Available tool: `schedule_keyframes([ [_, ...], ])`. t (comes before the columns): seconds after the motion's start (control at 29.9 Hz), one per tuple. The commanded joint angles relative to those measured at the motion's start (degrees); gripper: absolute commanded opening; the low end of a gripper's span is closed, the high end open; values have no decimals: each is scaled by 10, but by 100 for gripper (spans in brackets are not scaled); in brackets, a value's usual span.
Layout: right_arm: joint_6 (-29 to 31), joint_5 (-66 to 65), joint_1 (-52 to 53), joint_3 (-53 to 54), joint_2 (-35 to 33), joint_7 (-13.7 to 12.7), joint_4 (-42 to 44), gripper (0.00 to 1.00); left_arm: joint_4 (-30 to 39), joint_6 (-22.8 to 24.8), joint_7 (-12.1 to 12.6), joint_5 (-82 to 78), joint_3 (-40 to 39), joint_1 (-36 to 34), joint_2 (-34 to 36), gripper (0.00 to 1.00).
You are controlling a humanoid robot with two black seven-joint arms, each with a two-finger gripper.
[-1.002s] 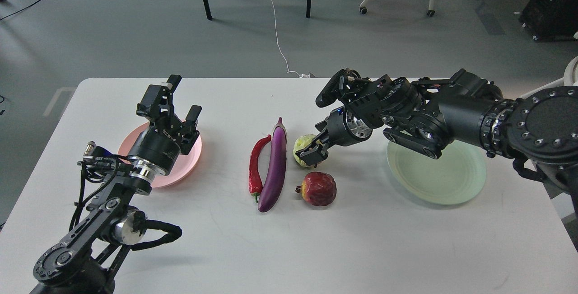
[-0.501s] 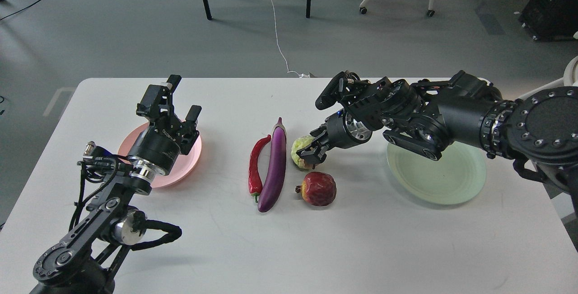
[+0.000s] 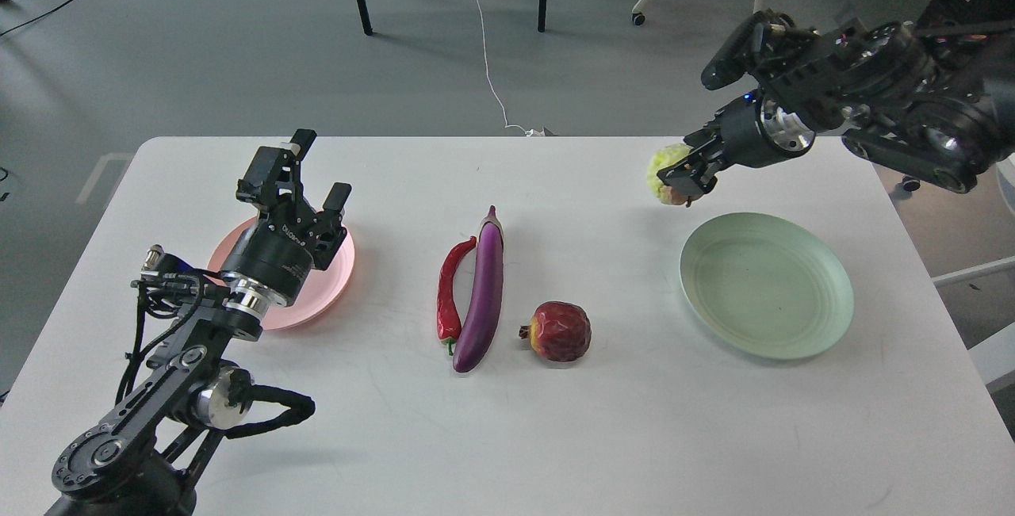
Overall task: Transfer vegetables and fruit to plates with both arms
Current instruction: 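Place the green-yellow apple on the green plate and release, then reach the right gripper down and grasp the red apple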
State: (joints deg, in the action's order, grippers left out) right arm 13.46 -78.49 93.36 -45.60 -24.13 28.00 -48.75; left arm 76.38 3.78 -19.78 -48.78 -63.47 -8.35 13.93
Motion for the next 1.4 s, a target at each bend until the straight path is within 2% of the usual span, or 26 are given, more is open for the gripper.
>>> schedule_keyframes([
  [0.0, -1, -3, -32, -15, -43, 0, 0, 41, 0, 0, 0, 1, 1, 0, -1, 98],
  [0.13, -4, -6, -62, -15, -65, 0, 2, 43, 0, 0, 0, 0, 2, 0, -6, 98],
  [0.33, -9, -6, -100, -11, -63, 0, 31, 55, 0, 0, 0, 0, 2, 0, -5, 98],
  [0.53, -10, -6, -110, -10, -60, 0, 37, 84, 0, 1, 0, 0, 2, 0, -6, 98],
  [0.63, -10, -5, -110, -9, -64, 0, 36, 93, 0, 1, 0, 0, 2, 0, -7, 98],
  [0.84, -10, -3, -79, 37, -84, 0, 7, 97, 0, 1, 0, 1, 2, 1, -7, 98],
  [1.04, -6, 13, 15, 89, -113, 0, -149, 99, 0, 1, 0, 1, 3, 0, -6, 98],
  [1.24, -10, 13, 47, 90, -89, 0, -226, 99, 1, 0, 0, 0, 3, 1, -6, 98],
  [1.37, -10, 13, 19, 86, -43, 0, -230, 99, 5, 0, 0, 0, 1, 1, -7, 98],
])
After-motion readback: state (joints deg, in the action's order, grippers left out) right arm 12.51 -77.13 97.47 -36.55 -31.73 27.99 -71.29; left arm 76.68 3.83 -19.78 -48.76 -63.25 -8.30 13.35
